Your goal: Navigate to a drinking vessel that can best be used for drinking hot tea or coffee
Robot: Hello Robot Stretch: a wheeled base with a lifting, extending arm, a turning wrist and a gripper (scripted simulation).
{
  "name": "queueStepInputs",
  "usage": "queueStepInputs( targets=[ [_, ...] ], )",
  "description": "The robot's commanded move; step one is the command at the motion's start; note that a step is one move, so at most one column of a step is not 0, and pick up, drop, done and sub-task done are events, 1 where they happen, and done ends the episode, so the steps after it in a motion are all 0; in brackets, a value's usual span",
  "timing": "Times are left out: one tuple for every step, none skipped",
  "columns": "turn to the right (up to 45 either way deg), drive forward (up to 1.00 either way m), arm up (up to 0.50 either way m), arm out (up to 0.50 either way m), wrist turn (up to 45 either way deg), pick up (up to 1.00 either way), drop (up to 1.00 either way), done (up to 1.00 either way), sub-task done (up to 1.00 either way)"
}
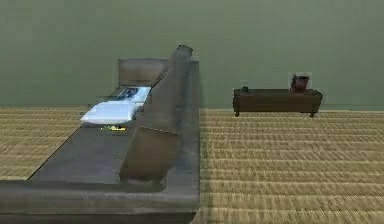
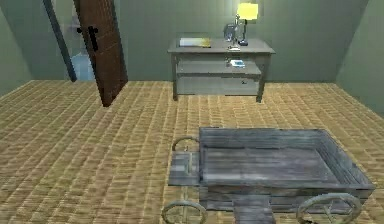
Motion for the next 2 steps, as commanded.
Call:
queueStepInputs(
  targets=[
    [-45.0, 0.0, 0.0, 0.0, 0.0, 0.0, 0.0, 0.0, 0.0],
    [-45.0, 0.0, 0.0, 0.0, 0.0, 0.0, 0.0, 0.0, 0.0]
  ],
)
